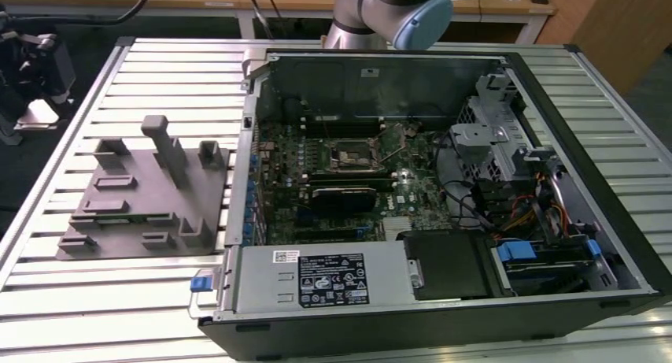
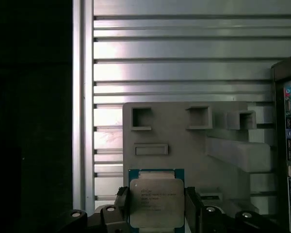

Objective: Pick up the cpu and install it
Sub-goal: 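Pick up the cpu and move it towards the insertion slot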

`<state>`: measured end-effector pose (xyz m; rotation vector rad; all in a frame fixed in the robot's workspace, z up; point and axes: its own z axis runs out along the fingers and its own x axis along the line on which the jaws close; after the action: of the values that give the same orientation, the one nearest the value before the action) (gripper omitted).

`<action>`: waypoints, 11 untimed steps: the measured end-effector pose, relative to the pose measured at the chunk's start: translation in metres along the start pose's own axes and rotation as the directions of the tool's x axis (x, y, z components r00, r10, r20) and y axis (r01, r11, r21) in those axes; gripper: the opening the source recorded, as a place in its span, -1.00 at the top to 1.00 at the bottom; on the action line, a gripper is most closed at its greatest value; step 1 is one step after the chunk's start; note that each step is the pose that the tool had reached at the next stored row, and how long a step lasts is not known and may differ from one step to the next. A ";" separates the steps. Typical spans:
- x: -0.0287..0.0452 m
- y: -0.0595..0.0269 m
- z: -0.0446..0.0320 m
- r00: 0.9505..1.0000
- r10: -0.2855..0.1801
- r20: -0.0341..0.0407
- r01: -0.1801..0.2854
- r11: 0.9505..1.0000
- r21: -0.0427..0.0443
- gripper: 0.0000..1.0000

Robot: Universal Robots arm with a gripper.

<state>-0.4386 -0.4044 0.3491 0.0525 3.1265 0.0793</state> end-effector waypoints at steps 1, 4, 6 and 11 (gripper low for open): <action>0.0000 0.0002 -0.0025 1.000 0.000 0.000 0.000 1.000 0.000 -0.08; -0.0001 0.0007 -0.0101 1.000 0.000 0.000 0.000 1.000 0.000 -0.08; -0.0002 0.0010 -0.0148 1.000 0.000 0.000 0.000 1.000 0.000 -0.08; -0.0003 0.0018 -0.0275 1.000 0.000 0.000 0.000 1.000 0.000 -0.08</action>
<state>-0.4386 -0.4040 0.3766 0.0525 3.1265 0.0793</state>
